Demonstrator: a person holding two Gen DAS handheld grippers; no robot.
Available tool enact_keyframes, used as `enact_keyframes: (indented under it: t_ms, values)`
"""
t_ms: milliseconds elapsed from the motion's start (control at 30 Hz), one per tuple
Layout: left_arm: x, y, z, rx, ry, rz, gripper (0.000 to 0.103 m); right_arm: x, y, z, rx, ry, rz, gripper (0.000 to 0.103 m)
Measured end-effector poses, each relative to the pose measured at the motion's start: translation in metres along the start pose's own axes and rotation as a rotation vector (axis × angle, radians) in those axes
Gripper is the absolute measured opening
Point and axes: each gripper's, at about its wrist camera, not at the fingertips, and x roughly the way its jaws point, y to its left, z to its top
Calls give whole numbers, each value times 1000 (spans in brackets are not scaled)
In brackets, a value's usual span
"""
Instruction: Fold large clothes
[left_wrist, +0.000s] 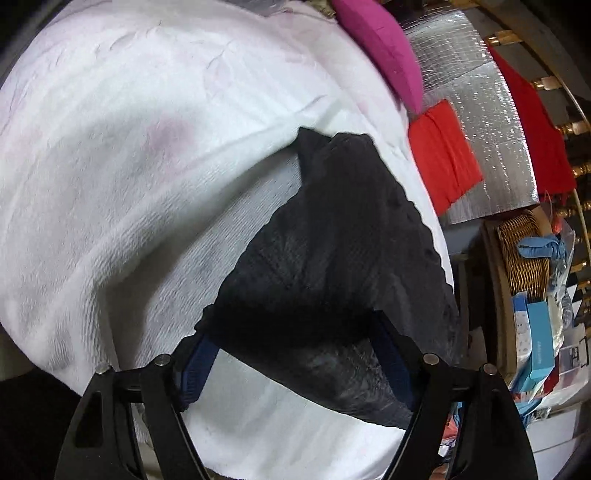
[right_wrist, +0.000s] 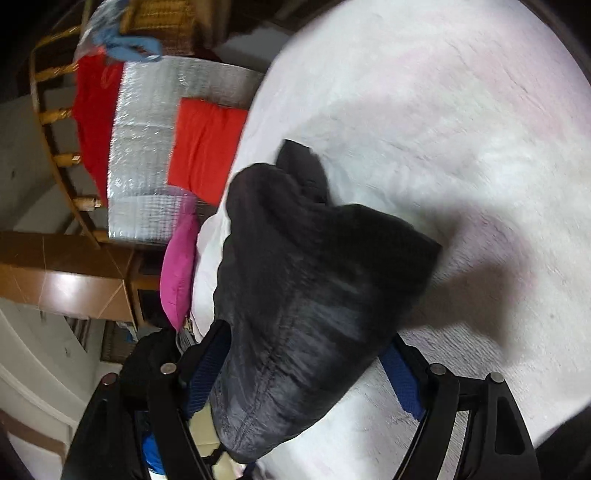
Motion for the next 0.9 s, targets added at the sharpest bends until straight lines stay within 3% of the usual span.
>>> enact_keyframes:
  t_ms: [67,133,200,267,367,500,533,567,633,700,767,900]
  values:
    - [-6,-8,-4,67,-37,29,60,-4,14,-4,-88,-34,-40,62]
    - [-10,-18,-11,151,-71,51,52,-12,27,-8,-182,-76,-76,43]
    - [-12,-26,-14,223,-99,73,50,-17,40,-14,-273,-116,-104,39]
    - [-7,-24,-8,218,-83,73,50,-20,38,-16,-294,-118,-154,39]
    - [6,-15,-6,203,-37,98,51,-11,24,-15,-244,-81,-215,39]
    - [4,-16,-4,211,-23,125,54,-12,23,-14,-235,-60,-214,41]
    - [4,-16,-4,206,-19,124,56,-14,21,-13,-213,-52,-201,50]
    - [2,-16,-3,190,-13,117,59,-16,18,-12,-172,-36,-184,65]
    - [-4,-12,-4,158,-7,108,63,-20,14,-12,-115,-17,-126,77]
    - [-15,-12,-7,164,-11,121,64,-25,13,-14,-105,9,-68,77]
    - [-34,-17,-14,227,-63,153,66,-26,20,-21,-138,54,-78,77]
    - [-79,-40,-29,382,-259,264,77,-30,35,-41,-214,92,-89,77]
